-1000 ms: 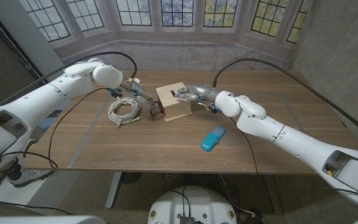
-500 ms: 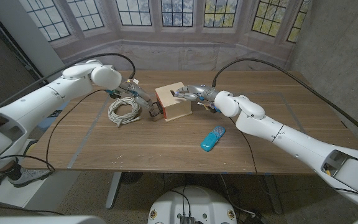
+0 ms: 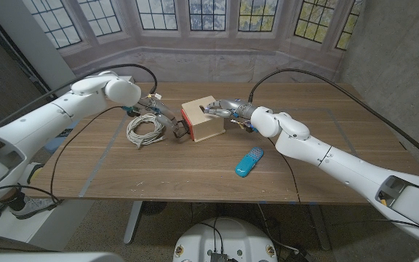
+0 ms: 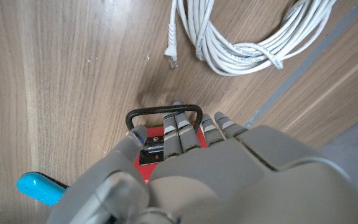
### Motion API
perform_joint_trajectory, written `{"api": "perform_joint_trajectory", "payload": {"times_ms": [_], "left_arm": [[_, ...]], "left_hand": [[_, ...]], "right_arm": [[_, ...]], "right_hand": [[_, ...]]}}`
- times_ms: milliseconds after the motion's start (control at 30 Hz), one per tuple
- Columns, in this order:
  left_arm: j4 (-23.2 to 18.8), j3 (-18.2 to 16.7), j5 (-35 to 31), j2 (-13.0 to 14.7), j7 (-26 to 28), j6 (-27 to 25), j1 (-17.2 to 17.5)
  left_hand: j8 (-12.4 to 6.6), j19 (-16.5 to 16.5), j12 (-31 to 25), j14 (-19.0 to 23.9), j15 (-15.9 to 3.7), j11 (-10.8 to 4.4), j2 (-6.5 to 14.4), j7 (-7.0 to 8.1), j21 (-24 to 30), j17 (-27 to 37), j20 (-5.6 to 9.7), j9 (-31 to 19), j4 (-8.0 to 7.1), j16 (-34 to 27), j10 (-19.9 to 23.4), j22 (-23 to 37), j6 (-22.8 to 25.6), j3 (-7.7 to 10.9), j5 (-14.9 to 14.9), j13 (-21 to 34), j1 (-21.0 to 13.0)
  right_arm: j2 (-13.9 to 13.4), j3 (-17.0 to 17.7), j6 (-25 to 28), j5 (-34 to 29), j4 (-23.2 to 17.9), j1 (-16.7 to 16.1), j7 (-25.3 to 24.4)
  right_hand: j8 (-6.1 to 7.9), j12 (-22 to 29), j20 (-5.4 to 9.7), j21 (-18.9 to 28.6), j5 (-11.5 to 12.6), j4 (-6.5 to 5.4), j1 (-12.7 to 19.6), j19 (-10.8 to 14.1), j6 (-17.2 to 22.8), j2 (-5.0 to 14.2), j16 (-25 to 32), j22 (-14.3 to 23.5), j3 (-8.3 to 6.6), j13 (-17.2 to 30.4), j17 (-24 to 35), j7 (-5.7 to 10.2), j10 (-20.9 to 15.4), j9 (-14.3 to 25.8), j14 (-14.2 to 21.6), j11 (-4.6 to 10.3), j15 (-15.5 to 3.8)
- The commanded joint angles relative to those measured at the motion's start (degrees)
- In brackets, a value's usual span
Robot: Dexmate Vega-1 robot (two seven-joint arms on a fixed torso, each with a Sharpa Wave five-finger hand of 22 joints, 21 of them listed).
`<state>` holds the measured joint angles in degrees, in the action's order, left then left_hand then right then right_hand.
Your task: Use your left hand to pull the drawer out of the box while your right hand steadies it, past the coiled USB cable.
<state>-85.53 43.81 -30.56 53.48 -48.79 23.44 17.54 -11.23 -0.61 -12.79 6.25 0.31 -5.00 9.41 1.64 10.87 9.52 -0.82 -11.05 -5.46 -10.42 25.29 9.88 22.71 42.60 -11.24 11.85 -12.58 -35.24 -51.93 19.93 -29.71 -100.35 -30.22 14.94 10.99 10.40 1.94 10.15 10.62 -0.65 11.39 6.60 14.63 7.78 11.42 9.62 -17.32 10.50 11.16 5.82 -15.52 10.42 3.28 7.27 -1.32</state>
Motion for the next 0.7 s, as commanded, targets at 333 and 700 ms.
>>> {"api": "perform_joint_trajectory", "payload": {"times_ms": [333, 700], "left_arm": [[-6.54, -3.34, 0.05, 4.04, 0.91, -3.75, 4.87], [-9.56, -5.19, 0.81, 6.24, 1.22, -5.64, 7.92]], "left_hand": [[0.22, 0.41, 0.0, 0.44, -0.1, -0.17, 0.11, 0.1, 0.42, 0.09, -0.1, -0.12, -0.12, -0.1, 0.26, 0.11, -0.34, 0.33, 0.14, 0.21, 0.69], [0.26, 0.41, 0.03, 0.47, -0.05, -0.17, 0.09, 0.09, 0.4, 0.07, -0.1, -0.12, -0.02, -0.07, 0.28, 0.1, -0.47, 0.4, 0.16, 0.22, 0.76]], "right_arm": [[0.65, -0.61, -0.46, 0.01, 0.85, 0.4, -0.81], [1.04, -1.02, -0.56, -0.29, 1.08, 0.48, -0.98]], "right_hand": [[-0.08, 0.34, 0.76, 0.47, 0.64, -0.11, -0.47, -0.22, 0.21, -0.07, 0.16, -0.04, -0.46, 0.18, 0.03, -0.2, -0.92, 0.02, 0.29, -0.9, 0.13], [-0.05, 0.38, 0.8, 0.51, 0.65, -0.02, -0.45, -0.18, 0.27, -0.1, 0.17, -0.04, -0.61, 0.18, -0.03, -0.23, -1.03, 0.02, 0.39, -0.97, 0.14]]}}
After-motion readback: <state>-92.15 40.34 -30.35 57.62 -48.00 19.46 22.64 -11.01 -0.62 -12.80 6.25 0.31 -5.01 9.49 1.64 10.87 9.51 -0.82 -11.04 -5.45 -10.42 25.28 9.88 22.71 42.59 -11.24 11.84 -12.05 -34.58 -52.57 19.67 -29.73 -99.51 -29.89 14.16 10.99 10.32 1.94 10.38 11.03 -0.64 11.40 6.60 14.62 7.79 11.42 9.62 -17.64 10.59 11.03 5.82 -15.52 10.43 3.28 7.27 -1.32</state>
